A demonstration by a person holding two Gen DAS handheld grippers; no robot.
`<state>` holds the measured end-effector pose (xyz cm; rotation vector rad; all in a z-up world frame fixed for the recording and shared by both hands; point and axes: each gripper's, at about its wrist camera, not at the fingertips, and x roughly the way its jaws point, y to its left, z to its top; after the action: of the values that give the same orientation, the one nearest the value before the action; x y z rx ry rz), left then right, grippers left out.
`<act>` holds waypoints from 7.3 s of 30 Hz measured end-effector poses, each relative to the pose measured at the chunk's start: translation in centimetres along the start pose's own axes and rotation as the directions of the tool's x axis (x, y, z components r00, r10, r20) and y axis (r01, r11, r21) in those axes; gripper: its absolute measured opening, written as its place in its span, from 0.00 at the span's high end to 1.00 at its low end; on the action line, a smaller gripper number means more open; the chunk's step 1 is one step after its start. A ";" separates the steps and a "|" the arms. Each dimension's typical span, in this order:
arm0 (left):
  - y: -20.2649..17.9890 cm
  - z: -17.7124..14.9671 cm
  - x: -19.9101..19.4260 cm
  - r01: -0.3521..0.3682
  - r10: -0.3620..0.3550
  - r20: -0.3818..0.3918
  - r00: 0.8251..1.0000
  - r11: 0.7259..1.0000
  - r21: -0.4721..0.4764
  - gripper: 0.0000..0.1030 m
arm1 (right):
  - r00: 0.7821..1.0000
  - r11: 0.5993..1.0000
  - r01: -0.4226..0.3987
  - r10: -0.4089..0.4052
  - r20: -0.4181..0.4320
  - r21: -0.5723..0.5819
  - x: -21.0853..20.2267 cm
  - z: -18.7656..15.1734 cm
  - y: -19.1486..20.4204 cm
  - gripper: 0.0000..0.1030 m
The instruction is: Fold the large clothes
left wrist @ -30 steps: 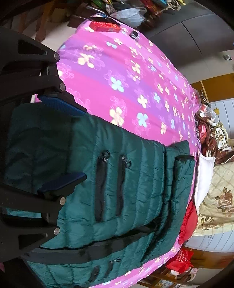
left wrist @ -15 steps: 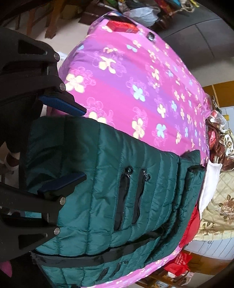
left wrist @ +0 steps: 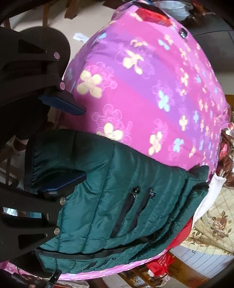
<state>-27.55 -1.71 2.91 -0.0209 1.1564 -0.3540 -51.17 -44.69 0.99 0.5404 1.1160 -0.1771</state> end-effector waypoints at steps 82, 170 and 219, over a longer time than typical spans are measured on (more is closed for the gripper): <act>-7.1 11.5 -8.1 0.057 -0.085 0.288 0.954 0.993 0.103 1.00 | 0.912 0.963 -0.235 0.266 0.312 -0.132 -8.2 10.4 0.9 0.77; -14.0 32.6 9.7 -0.066 0.083 0.421 0.903 0.996 -0.056 0.85 | 0.894 0.998 -0.053 0.062 0.443 -0.032 2.5 34.1 3.9 0.40; -16.4 34.2 15.1 -0.162 0.143 0.246 0.959 0.985 0.058 0.49 | 0.942 0.992 0.120 -0.097 0.321 -0.051 10.7 40.2 2.7 0.38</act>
<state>4.16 -27.18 6.63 0.0909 0.8964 -0.2509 -13.06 -60.90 5.52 0.3717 0.8334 -0.3096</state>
